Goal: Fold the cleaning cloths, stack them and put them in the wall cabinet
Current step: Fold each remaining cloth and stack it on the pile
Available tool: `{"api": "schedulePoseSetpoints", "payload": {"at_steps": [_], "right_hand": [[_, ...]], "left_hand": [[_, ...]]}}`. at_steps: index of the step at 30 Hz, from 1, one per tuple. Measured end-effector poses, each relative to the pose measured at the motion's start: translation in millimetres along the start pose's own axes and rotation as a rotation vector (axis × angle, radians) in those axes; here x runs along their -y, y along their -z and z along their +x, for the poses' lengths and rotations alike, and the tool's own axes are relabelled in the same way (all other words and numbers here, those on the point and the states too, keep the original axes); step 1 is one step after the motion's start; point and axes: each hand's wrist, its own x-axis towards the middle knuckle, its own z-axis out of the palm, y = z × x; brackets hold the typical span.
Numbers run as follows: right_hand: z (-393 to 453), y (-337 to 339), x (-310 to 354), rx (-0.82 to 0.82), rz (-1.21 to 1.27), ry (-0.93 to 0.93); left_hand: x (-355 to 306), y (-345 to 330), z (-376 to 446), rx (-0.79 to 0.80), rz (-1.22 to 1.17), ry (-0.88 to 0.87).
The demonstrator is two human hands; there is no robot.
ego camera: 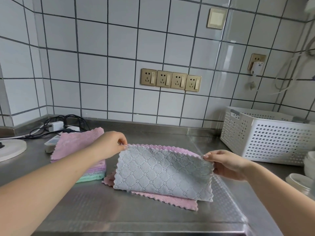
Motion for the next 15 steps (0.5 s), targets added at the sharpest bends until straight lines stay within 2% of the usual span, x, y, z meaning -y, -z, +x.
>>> {"api": "schedulePoseSetpoints", "payload": {"at_steps": [3,8,15], "right_hand": [[-6,0,5,-0.012,-0.097,0.016],[-19,-8,12,-0.2,-0.103,0.177],[-32,-13,18,-0.399,-0.253,0.385]], "left_hand": [[-4,6,-7,-0.008,-0.008,-0.002],[-10,21,-19,-0.055,-0.058,-0.033],[-16,46,-34,-0.085,-0.203,-0.047]]}}
